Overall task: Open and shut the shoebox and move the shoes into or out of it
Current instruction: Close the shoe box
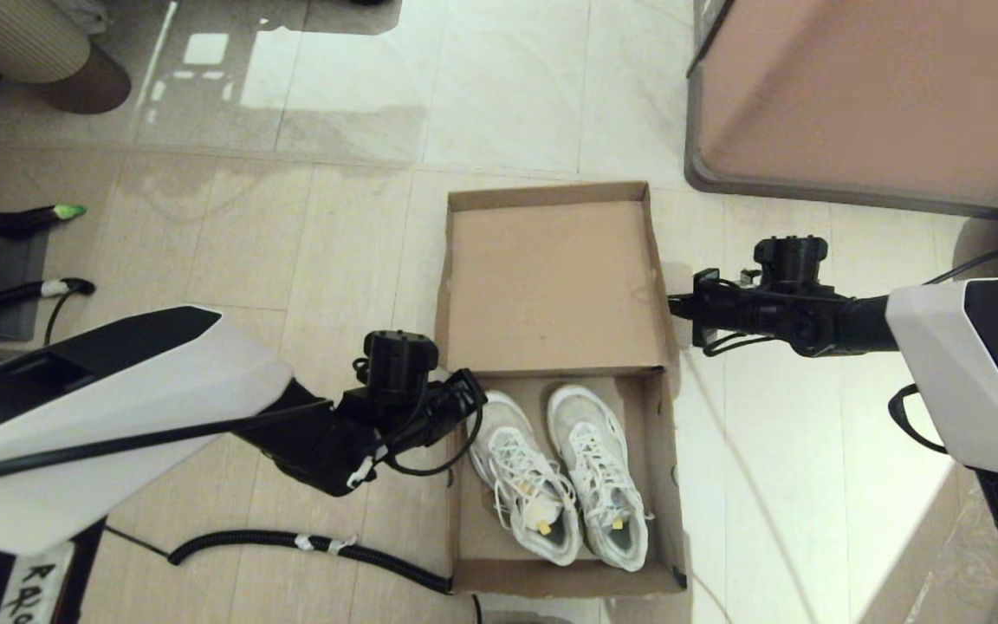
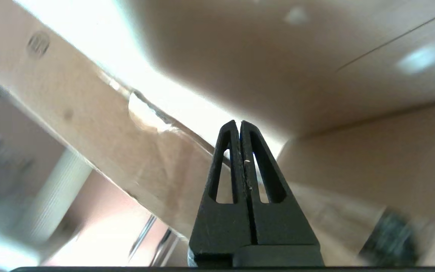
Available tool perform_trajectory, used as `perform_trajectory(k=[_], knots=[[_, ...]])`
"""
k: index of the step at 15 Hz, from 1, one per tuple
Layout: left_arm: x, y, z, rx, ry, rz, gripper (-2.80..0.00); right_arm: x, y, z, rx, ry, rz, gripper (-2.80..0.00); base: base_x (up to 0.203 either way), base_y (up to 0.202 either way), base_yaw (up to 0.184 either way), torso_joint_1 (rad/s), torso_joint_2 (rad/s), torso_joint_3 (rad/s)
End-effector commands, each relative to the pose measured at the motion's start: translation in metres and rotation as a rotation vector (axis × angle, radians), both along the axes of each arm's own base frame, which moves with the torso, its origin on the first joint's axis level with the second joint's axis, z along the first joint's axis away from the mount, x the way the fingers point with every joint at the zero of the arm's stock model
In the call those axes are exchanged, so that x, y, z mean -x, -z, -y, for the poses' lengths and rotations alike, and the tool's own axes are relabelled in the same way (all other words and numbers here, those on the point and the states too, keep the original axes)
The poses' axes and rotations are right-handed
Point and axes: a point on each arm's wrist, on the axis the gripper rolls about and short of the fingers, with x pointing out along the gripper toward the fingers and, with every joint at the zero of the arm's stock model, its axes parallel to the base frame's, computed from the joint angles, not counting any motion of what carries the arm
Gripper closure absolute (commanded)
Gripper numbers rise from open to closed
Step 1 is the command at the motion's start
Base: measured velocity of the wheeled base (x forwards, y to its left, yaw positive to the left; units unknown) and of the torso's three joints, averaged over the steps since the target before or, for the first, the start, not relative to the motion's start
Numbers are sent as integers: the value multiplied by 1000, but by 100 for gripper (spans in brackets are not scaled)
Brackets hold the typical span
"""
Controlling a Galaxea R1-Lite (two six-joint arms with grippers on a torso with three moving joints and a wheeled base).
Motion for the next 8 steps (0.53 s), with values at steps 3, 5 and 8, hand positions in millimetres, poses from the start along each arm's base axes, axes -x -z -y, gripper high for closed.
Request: perform_trajectory(k=[3,5,8], knots=[[0,2,1,2,1,-4,0,5,-16,2,-54,-129,35,0,0,0,0,0,0,0],[1,2,3,2,5,-4,0,6,-20,2,-66,-180,41,0,0,0,0,0,0,0],[3,3,6,2,14,-5,0,10,-26,0,-77,-246,53,0,0,0,0,0,0,0]])
